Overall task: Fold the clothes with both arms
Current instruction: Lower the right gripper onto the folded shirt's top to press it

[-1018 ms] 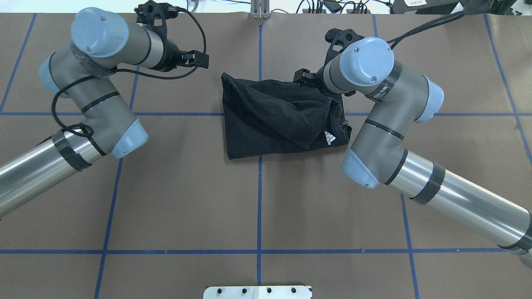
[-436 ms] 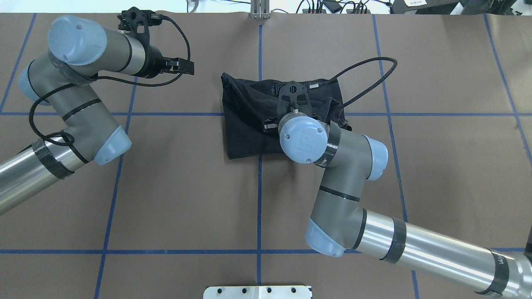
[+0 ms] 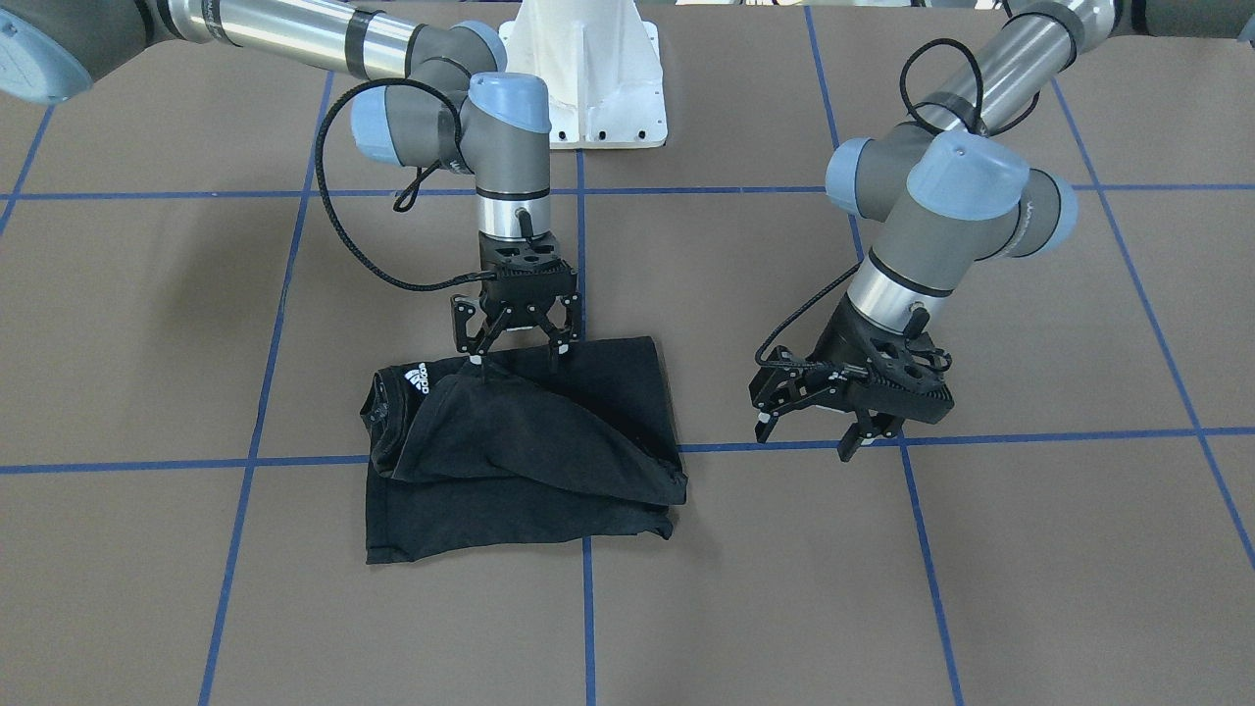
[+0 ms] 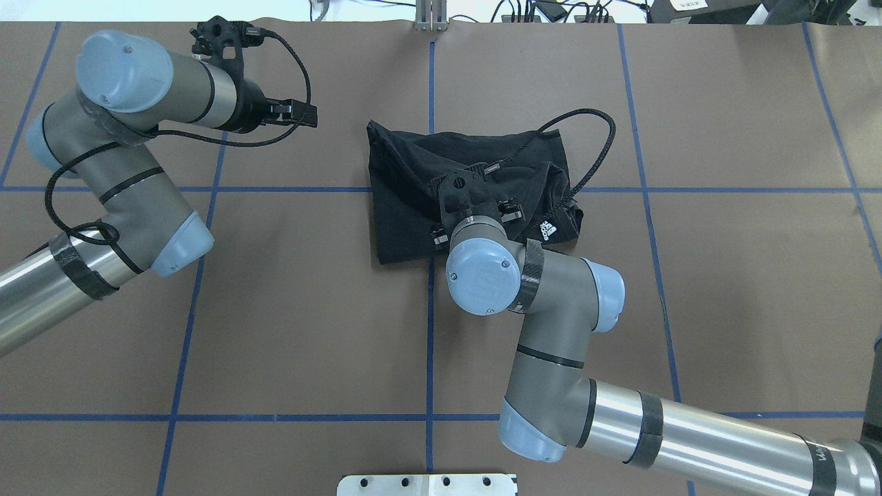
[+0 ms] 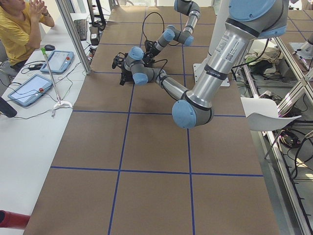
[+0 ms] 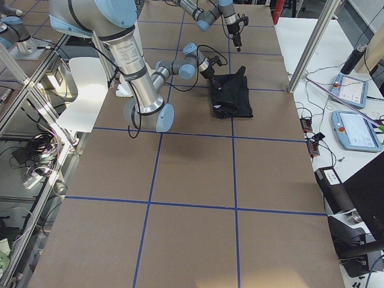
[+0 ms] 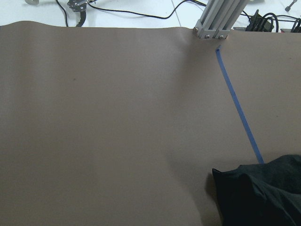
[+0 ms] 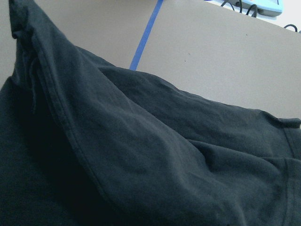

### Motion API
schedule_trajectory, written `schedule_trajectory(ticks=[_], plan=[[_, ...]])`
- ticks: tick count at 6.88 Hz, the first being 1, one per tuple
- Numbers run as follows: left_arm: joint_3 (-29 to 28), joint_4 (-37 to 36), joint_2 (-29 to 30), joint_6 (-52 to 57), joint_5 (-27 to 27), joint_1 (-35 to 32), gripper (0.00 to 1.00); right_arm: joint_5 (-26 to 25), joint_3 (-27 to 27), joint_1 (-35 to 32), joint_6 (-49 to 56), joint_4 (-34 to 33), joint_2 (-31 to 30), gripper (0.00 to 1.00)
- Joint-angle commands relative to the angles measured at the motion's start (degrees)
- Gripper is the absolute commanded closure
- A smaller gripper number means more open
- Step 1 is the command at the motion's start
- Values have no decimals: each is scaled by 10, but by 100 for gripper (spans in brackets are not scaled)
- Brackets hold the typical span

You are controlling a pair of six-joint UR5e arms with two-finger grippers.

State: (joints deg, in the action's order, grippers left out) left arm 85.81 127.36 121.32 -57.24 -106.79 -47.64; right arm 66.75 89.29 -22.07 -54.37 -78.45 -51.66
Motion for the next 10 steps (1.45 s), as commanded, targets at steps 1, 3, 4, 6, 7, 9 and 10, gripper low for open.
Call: schedule_trajectory(ticks=[1,3,4,6,7,9,10], plan=[[8,1,-9,-1,0,0,0,-23,-9,2,32,1,0,37],[10,2,-15,0,0,0,0,-24,-19,-20,69,2,3,38],[10,1,-15,1,0,0,0,-23,-31,-27,69,4,9,40],[10,1,-15,1,0,0,0,-23,-65,-33,67,4,31,68],[10,1,-14,1,0,0,0,-22,-66,-39,65,5,32,100],[10,1,-14,1,0,0,0,-2,-93,-78,61,10,43,100],[10,1,-14,1,0,0,0,16,-148,-103,61,62,55,100]])
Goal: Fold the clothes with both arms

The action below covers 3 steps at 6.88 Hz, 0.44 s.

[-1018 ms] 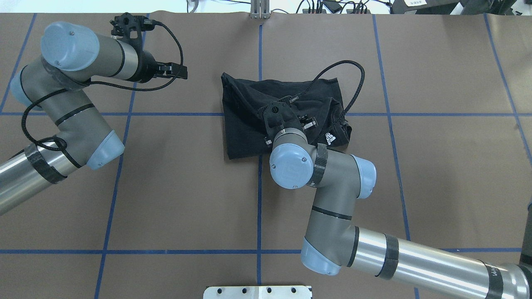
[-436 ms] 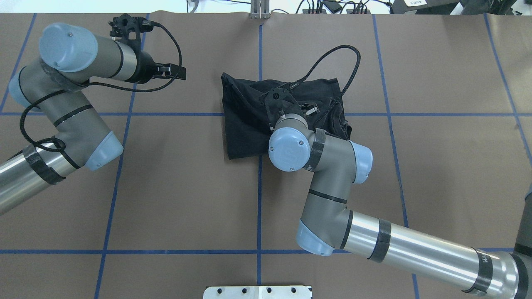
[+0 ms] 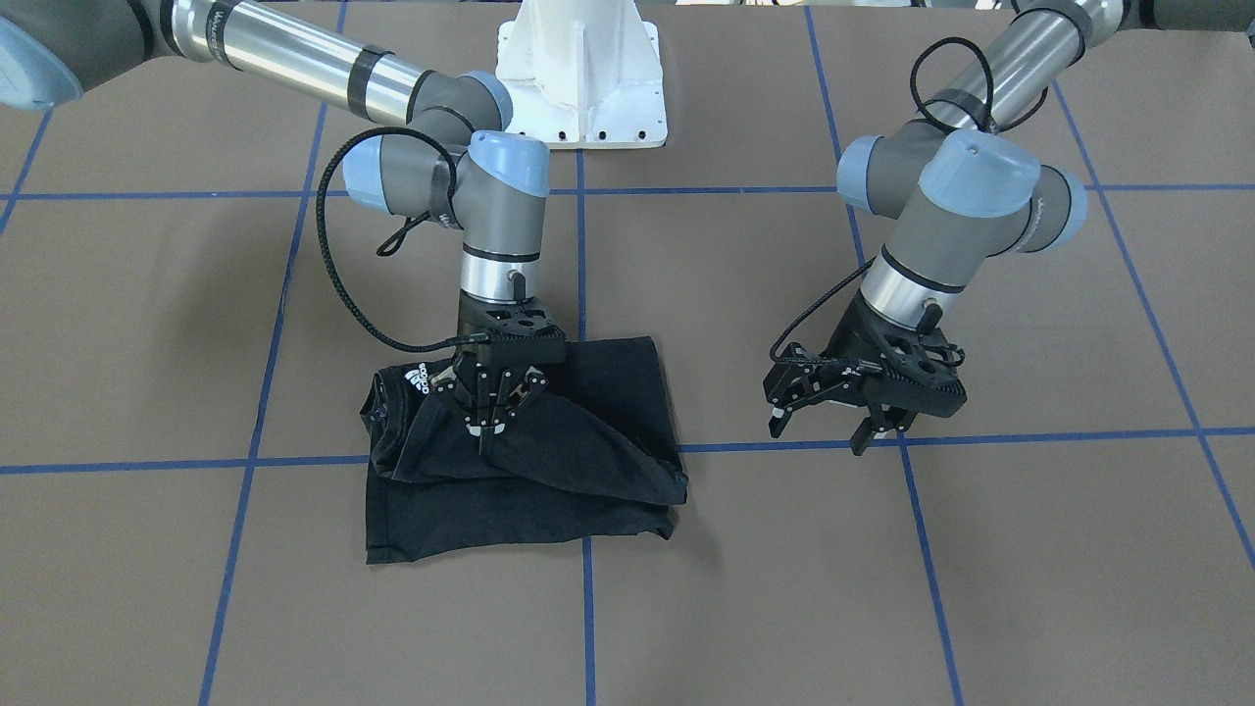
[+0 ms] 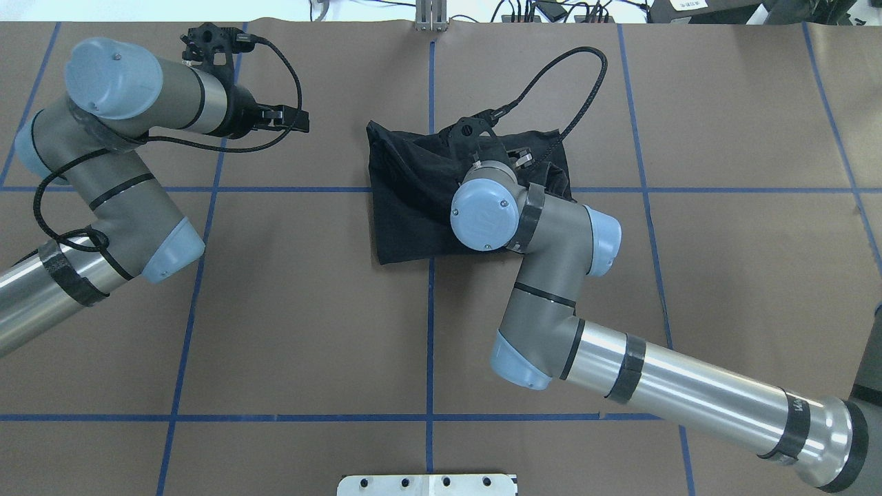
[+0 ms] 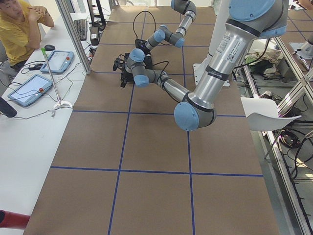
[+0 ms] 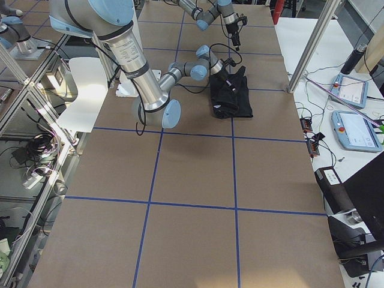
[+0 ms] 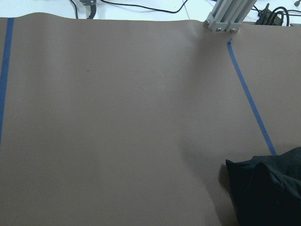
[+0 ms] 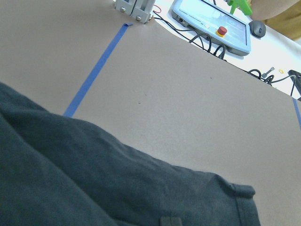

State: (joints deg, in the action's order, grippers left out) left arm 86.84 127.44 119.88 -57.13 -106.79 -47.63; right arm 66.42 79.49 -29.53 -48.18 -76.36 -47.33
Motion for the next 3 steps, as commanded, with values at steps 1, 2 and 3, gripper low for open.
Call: schedule_trajectory(ticks=[1,2,3], plan=[[0,0,0,0,0,0,0,62,-98,-59,3,76,47,100],[0,0,0,0,0,0,0,117,-96,-71,0,73,67,100],[0,0,0,0,0,1,0,147,-69,-71,-9,68,64,100]])
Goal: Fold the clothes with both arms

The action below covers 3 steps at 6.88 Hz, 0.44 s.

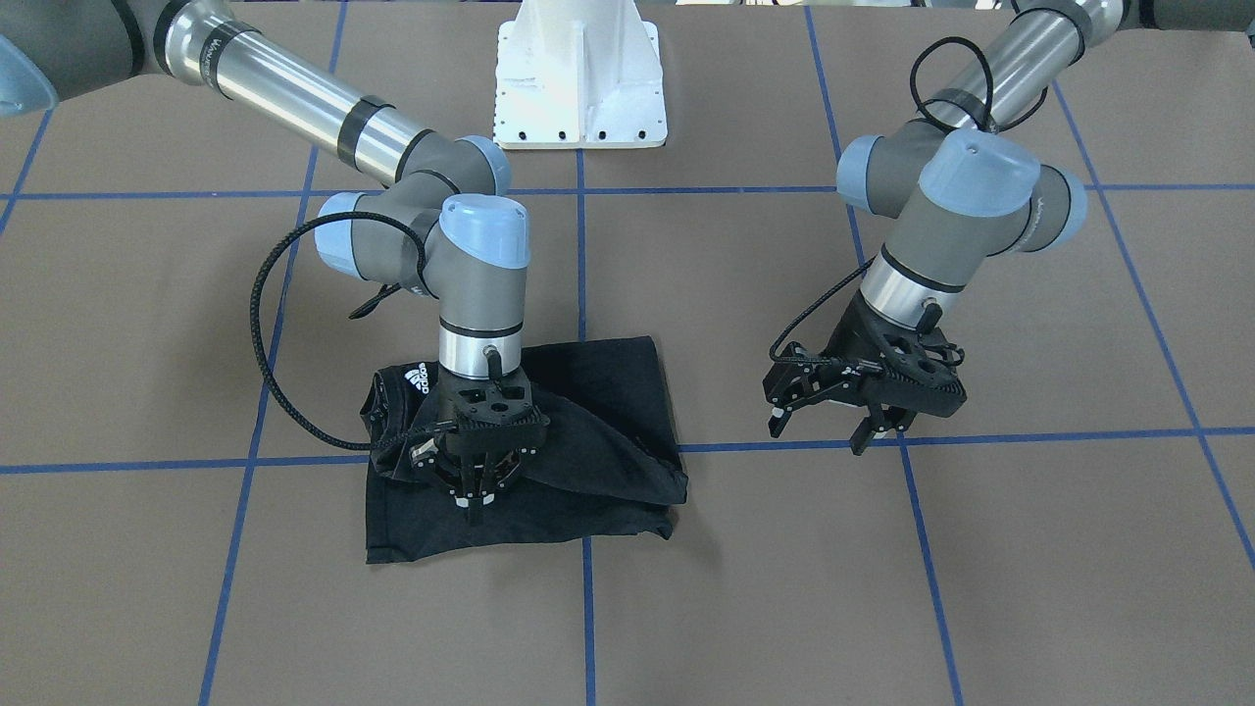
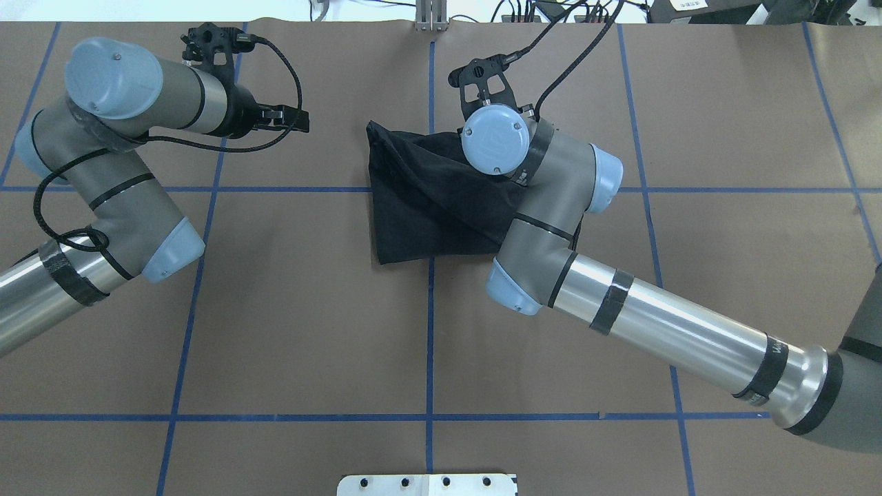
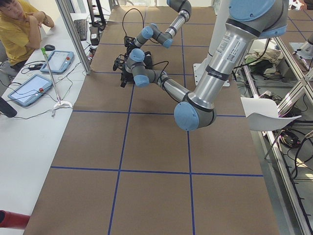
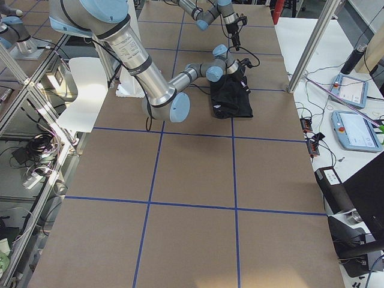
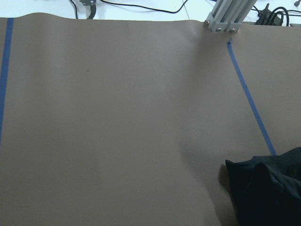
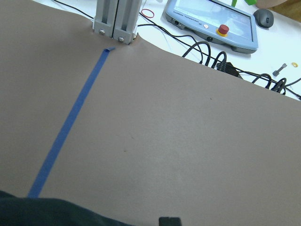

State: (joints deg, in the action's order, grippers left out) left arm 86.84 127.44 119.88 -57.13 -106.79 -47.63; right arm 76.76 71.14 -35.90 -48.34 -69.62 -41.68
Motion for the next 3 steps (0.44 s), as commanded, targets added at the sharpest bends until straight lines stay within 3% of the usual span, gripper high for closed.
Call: schedule_trajectory(ticks=[1,2,3], plan=[[0,0,0,0,0,0,0,63,83,17,-81,-81,0,92],[4,0,-1,-1,0,0,0,58,143,47,-123,-161,-5,61],[11,-1,-4,-1,0,0,0,21,166,91,-137,-189,-16,39]])
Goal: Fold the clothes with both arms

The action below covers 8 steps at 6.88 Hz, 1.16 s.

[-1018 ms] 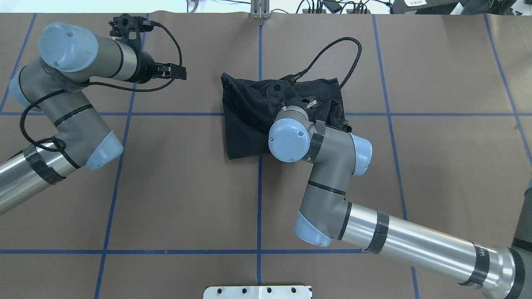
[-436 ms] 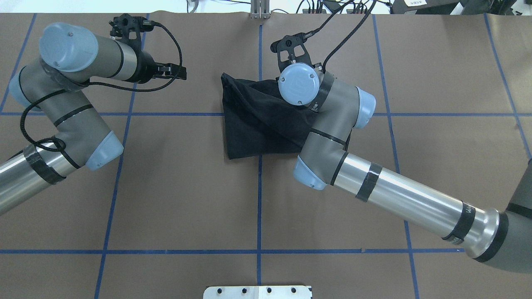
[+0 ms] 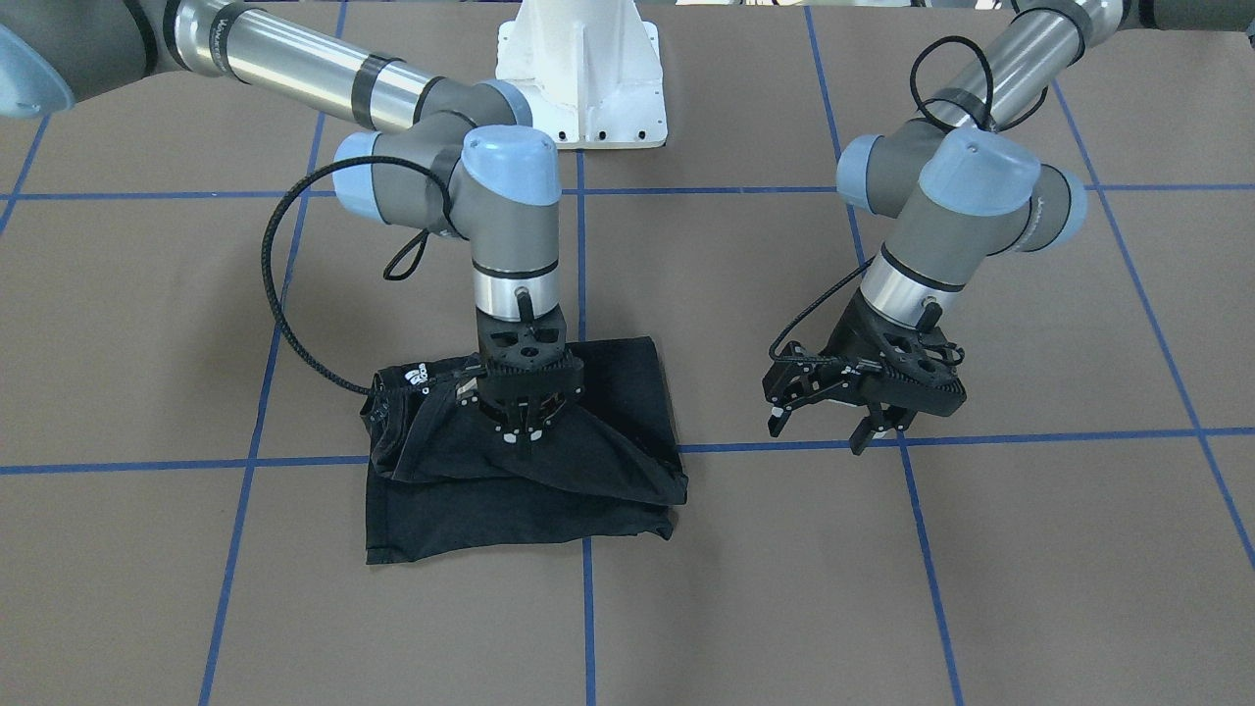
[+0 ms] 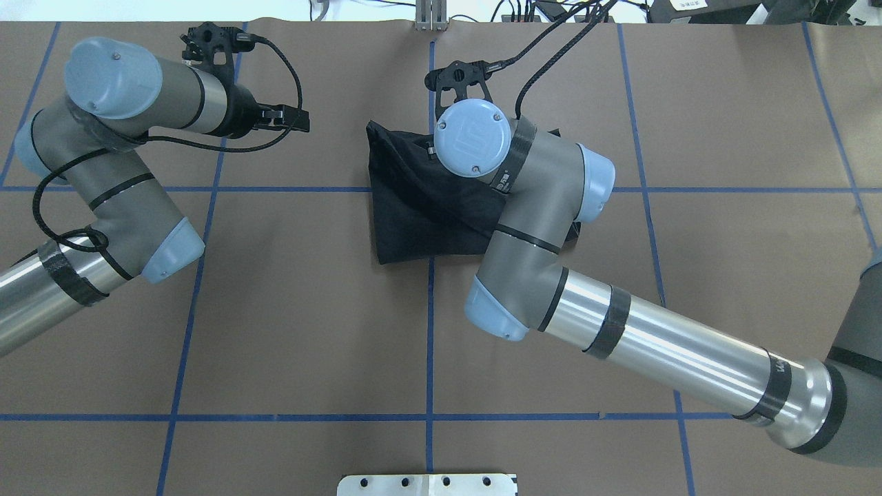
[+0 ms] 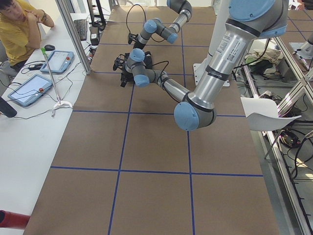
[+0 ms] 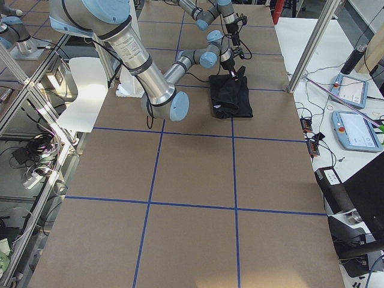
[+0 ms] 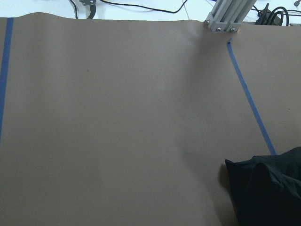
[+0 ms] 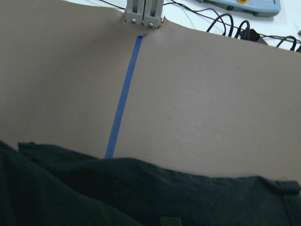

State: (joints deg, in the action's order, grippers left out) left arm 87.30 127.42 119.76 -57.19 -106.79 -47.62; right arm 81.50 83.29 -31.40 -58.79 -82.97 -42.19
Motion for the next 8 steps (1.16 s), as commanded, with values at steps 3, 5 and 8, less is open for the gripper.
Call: schedule_trajectory(ticks=[3,5,8], plan=[[33,-1,-25,-2,0,-1,0,-46,37,94,-153,-51,-25,100],[38,-1,-30,-5,0,0,0,-57,34,89,-153,-50,-25,100],[39,-1,-30,-5,0,0,0,-74,-36,81,-154,28,-22,100]])
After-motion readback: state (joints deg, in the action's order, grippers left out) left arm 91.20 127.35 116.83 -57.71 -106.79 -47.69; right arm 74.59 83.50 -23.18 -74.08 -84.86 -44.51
